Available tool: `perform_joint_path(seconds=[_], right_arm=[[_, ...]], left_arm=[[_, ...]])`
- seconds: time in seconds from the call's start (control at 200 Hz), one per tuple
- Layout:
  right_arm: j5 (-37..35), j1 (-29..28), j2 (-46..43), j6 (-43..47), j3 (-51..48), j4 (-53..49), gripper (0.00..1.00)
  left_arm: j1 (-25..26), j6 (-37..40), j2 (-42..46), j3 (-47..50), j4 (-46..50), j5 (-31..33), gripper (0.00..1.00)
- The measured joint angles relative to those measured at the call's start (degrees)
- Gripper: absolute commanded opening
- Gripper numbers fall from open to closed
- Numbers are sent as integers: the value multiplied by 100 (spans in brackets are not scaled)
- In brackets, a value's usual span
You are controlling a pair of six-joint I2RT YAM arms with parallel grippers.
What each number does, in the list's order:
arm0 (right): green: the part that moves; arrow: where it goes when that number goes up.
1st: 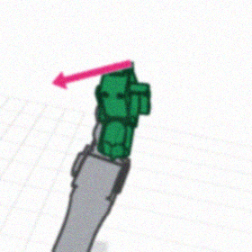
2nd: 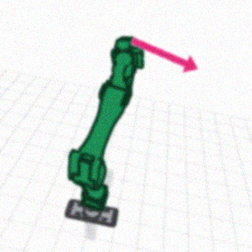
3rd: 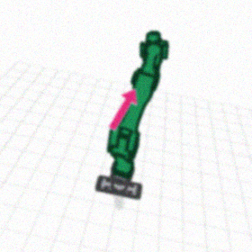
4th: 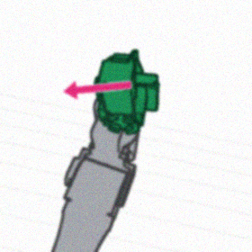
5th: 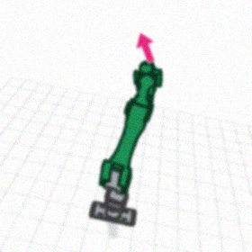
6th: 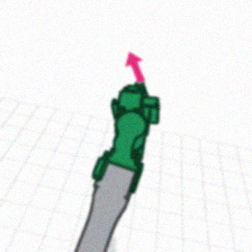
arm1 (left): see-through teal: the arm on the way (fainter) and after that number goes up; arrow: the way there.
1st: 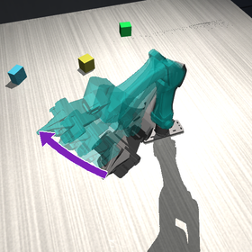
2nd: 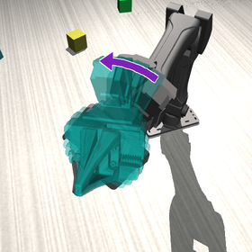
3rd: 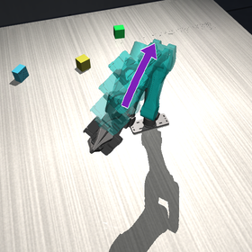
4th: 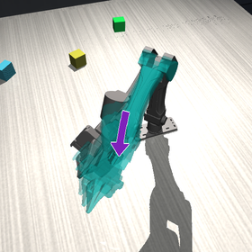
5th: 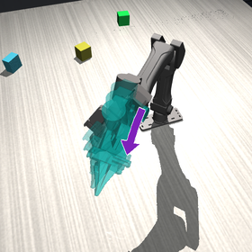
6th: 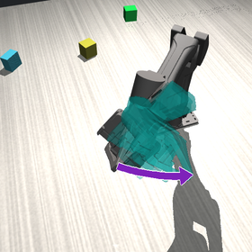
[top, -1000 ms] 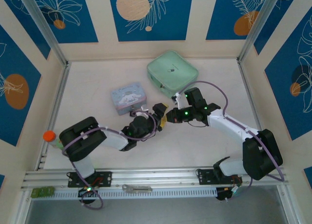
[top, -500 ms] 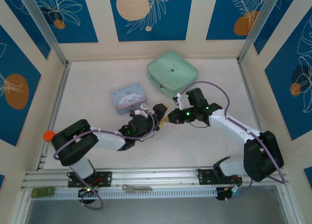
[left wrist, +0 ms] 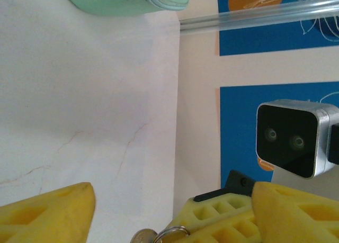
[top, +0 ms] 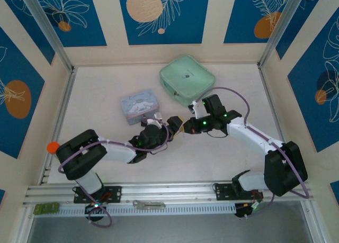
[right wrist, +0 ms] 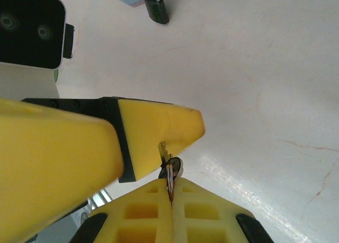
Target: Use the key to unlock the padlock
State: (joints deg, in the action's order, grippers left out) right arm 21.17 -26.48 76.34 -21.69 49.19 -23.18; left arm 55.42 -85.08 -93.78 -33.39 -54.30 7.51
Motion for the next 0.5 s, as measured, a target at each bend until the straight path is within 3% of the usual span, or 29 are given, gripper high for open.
perform_joint_path(seconds=[0.5], right_arm=[[11,63,-4,-278,-68,273,0]], left_arm=[[-11,-46,-168,0,-221,24,43]])
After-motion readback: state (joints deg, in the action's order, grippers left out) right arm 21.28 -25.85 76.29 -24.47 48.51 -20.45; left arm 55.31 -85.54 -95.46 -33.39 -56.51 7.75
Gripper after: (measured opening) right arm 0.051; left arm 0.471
